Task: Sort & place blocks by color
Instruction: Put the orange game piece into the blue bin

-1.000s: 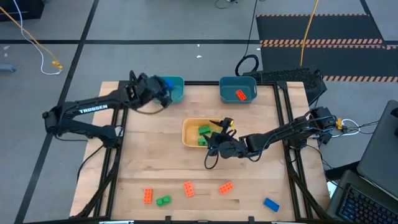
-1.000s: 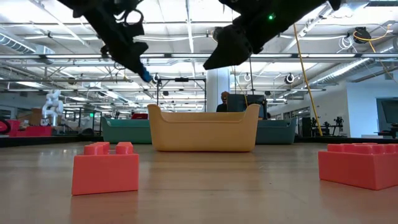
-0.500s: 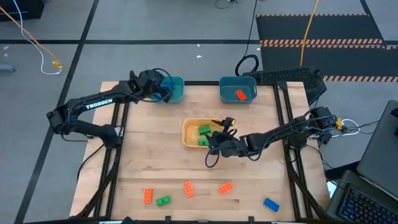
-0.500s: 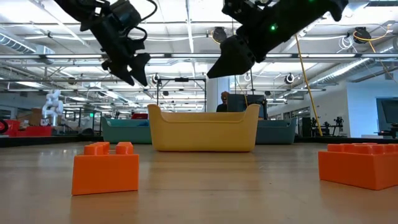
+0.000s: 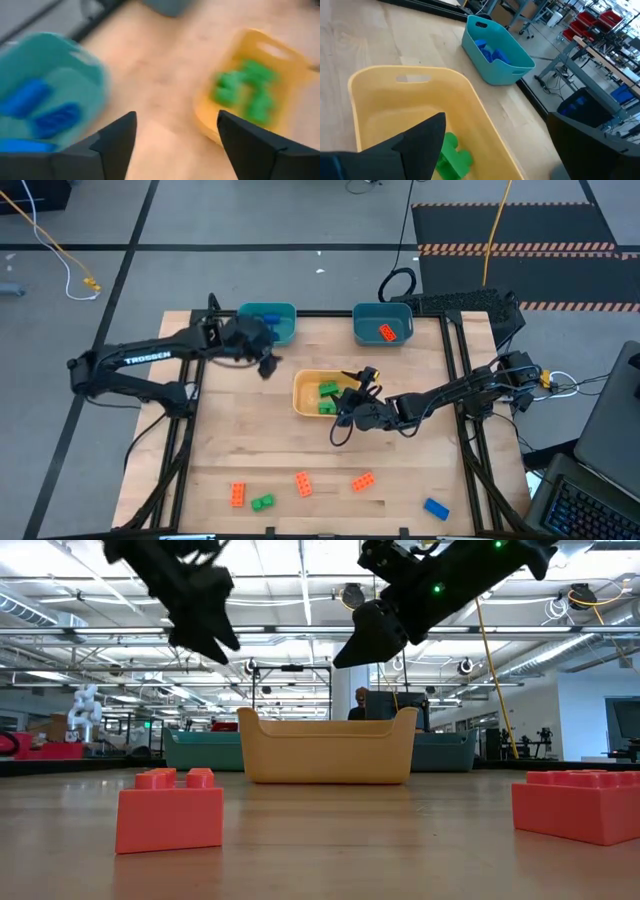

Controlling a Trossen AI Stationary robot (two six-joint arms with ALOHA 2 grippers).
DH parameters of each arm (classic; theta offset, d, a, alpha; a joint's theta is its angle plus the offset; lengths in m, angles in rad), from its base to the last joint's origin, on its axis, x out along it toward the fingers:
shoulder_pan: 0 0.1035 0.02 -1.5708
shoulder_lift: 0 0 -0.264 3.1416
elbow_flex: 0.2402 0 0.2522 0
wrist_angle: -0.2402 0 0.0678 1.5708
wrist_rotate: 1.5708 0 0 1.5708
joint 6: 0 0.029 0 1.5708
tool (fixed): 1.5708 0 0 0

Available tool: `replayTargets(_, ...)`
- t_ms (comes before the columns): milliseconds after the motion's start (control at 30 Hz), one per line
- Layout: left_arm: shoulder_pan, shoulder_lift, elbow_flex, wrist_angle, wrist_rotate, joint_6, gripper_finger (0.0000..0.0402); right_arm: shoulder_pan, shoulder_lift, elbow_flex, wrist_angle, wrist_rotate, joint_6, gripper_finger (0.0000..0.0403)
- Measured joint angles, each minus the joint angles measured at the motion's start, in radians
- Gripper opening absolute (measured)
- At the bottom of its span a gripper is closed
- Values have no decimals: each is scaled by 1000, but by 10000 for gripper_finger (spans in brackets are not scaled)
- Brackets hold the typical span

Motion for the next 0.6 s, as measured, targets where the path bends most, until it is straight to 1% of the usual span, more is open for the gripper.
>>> replayTargets(133,-166,-38,0,-60,3,-84,239,-6,0,0,5,-7,39,339)
replayTargets(200,-257,-47,0,-91,5,-135,224,-9,0,0,34,-58,36,339)
replayTargets(267,-353,-52,0,-103,6,-218,210,-13,0,0,85,-129,24,339)
replayTargets(400,-523,-48,0,-106,1,-440,184,-16,0,0,210,-301,14,339)
replayTargets(533,-658,-40,-1,-119,-59,-667,155,-10,0,0,283,-473,15,339)
replayTargets(600,-714,-39,0,-116,-91,-795,141,-1,0,0,294,-532,31,339)
